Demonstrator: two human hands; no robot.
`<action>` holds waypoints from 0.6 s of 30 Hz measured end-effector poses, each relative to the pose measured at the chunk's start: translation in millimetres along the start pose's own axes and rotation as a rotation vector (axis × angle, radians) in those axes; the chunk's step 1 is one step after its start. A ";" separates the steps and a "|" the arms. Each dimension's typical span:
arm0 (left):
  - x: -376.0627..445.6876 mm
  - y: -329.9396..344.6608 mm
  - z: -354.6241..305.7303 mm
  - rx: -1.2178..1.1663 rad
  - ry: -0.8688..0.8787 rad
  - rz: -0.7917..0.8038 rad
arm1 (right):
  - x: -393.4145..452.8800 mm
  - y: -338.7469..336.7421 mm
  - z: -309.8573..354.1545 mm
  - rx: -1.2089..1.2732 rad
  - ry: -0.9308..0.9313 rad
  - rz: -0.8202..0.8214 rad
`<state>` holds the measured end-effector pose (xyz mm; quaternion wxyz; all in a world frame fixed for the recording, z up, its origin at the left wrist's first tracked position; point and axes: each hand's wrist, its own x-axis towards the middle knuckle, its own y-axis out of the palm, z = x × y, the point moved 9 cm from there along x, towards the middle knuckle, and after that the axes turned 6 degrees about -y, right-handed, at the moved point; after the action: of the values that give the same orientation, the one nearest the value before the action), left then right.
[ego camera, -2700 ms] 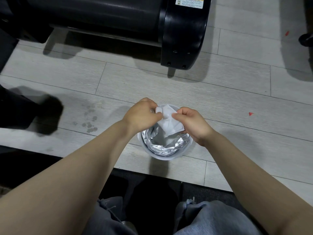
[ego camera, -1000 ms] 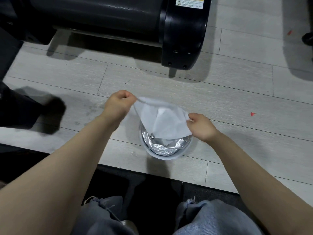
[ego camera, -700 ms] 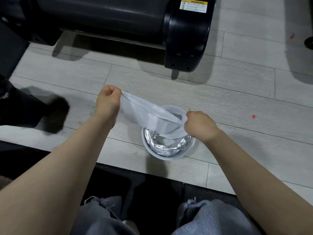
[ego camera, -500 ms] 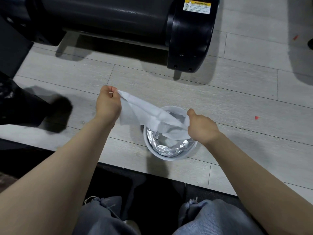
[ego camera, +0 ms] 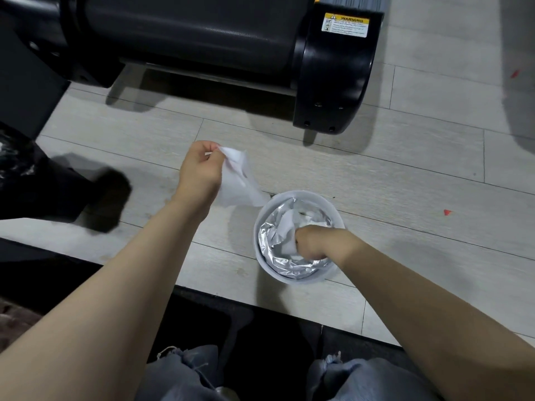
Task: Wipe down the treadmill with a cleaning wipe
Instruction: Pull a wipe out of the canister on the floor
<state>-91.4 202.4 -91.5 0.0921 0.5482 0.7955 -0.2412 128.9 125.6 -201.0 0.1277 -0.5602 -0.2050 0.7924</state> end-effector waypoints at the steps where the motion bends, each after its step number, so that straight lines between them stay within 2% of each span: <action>1: -2.4 3.7 -5.0 0.010 0.008 0.034 | -4.7 -10.7 0.5 -0.004 -0.012 -0.027; 2: -6.2 6.9 -11.1 0.018 0.016 0.067 | -7.3 -27.6 -0.5 -0.004 -0.019 -0.110; 4: -17.4 16.7 -23.6 -0.008 0.029 0.140 | -25.7 -74.8 -5.5 0.090 0.009 -0.406; 6: -33.1 25.0 -41.1 -0.058 0.016 0.201 | -53.4 -108.7 -2.2 0.499 -0.087 -0.664; 8: -51.2 30.3 -62.4 -0.054 0.005 0.252 | -80.1 -124.9 24.0 0.931 -0.355 -0.653; 9: -61.1 30.7 -75.8 -0.036 0.004 0.274 | -95.5 -131.5 37.5 0.976 -0.447 -0.619; 11: -80.9 27.2 -107.3 -0.006 0.008 0.307 | -130.3 -145.6 54.8 0.954 -0.514 -0.619; 14: -108.6 15.7 -160.6 0.030 0.010 0.342 | -194.1 -177.0 61.2 0.929 -0.449 -0.795; 18: -150.5 0.8 -237.6 0.100 0.018 0.395 | -296.4 -217.3 86.0 0.589 -0.374 -0.979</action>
<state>-5.1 193.2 176.0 0.1032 0.6995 0.6604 -0.2527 142.8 173.9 173.1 0.5894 -0.1928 -0.2299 0.7501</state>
